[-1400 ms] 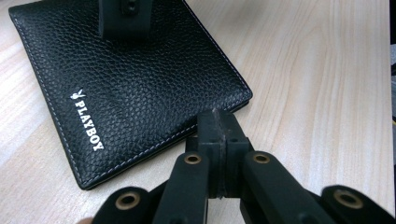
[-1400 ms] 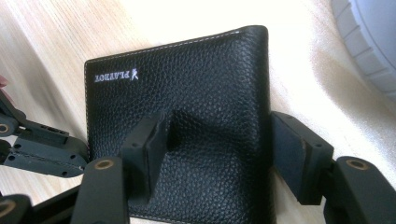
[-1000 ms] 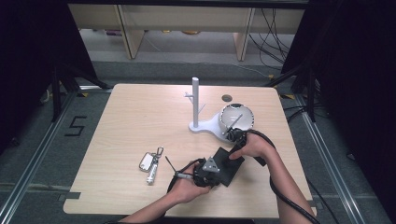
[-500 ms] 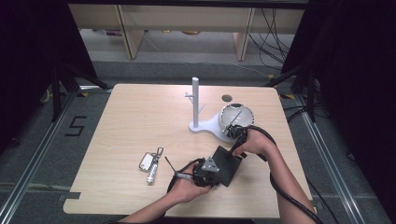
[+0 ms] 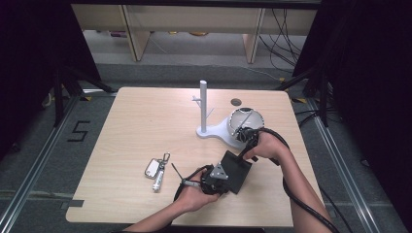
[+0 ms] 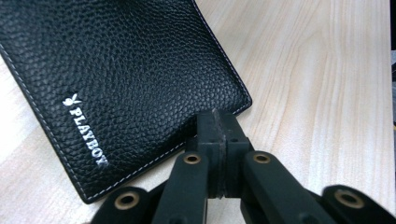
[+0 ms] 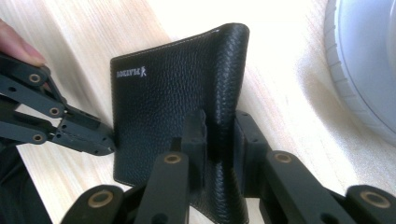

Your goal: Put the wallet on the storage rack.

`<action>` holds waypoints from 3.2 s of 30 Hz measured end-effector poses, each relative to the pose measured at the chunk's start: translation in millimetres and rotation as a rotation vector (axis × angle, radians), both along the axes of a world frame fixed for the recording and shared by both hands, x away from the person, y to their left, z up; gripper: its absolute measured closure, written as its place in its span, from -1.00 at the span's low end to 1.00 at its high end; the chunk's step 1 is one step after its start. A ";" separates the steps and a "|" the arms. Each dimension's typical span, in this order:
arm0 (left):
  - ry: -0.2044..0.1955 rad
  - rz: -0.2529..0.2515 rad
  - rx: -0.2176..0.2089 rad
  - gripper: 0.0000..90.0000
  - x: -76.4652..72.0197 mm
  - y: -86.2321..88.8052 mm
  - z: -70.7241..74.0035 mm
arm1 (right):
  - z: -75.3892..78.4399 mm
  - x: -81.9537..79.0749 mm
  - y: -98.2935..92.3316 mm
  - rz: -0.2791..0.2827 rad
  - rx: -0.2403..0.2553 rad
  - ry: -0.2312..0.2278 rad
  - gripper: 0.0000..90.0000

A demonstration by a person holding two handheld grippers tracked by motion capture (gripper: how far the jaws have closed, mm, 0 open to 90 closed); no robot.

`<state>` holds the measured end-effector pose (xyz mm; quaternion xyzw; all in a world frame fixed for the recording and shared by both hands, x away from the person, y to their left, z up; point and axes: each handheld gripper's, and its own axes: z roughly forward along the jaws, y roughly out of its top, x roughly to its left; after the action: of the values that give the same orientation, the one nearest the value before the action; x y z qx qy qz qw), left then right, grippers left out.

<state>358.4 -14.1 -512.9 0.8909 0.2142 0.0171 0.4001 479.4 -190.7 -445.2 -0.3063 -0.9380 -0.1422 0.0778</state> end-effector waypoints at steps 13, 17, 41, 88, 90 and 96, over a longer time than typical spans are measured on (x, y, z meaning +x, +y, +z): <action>-0.039 0.025 -0.073 0.72 -13.5 43.1 34.7 | 23.0 -4.2 -9.5 0.007 0.035 -0.046 0.79; -0.064 0.061 -0.059 0.67 -12.1 64.8 45.7 | 35.6 -6.5 -13.5 0.021 0.010 -0.104 0.80; -0.049 0.447 -0.259 0.58 -20.1 211.9 38.0 | 70.3 -21.6 -21.3 0.024 -0.024 -0.286 0.80; -0.026 0.683 -0.365 0.27 -13.9 251.0 2.9 | 117.2 -19.0 -25.0 0.127 -0.121 -0.452 0.80; -0.027 0.679 -0.360 0.27 -14.0 250.4 2.7 | 118.5 -18.7 -25.6 0.130 -0.124 -0.458 0.80; -0.036 0.688 -0.370 0.27 -14.1 250.6 2.6 | 121.3 -17.2 -27.0 0.142 -0.132 -0.468 0.80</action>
<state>344.2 236.4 -510.3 0.6795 0.4927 0.1270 0.5287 462.3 -217.7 -323.9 -0.2026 -0.9570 -0.1419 -0.1517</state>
